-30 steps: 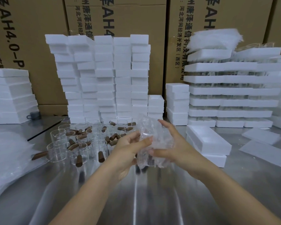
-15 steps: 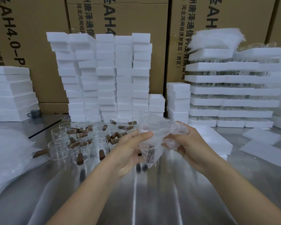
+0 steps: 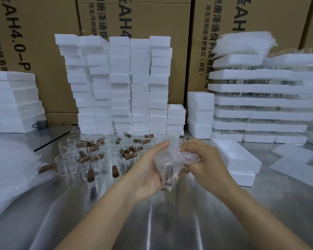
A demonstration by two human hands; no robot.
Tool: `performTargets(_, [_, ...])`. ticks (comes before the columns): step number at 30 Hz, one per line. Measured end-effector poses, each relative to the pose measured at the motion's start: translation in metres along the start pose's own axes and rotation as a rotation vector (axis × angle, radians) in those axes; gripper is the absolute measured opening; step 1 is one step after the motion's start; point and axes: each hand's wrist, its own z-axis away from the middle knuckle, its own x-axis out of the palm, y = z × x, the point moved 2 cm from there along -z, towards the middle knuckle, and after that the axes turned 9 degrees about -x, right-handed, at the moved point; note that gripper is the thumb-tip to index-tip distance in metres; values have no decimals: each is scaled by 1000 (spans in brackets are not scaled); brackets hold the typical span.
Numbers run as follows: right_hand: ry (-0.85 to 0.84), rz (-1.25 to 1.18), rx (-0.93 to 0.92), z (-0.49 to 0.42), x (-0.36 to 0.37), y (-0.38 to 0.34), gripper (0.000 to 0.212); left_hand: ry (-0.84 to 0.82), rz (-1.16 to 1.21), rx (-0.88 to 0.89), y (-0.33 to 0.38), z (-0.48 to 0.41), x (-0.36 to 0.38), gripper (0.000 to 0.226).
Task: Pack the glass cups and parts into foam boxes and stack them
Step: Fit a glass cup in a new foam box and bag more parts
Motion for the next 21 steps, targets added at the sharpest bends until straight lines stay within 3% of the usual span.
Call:
performTargets(4, [-124,281,20,-2,-2,2,28,67,-44,44,-4,-4,2,42])
performTargets(8, [-244,123,241,0,-3,3,56,260,-86,137,-2,-4,-1,55])
performTargets(9, [-234,82,254,0,-2,4,54,293,-93,155,-1,-4,-2,58])
performTargets(12, [-76,17,236,-2,-3,4,24,319,-106,186,-1,-3,-2,67])
performTargets(18, [203,-120,223,-3,-2,7,37,317,-42,132,-6,-7,1,110])
performTargets(21, [288,-93,198,-1,1,8,24,297,-79,110,-9,-8,3,93])
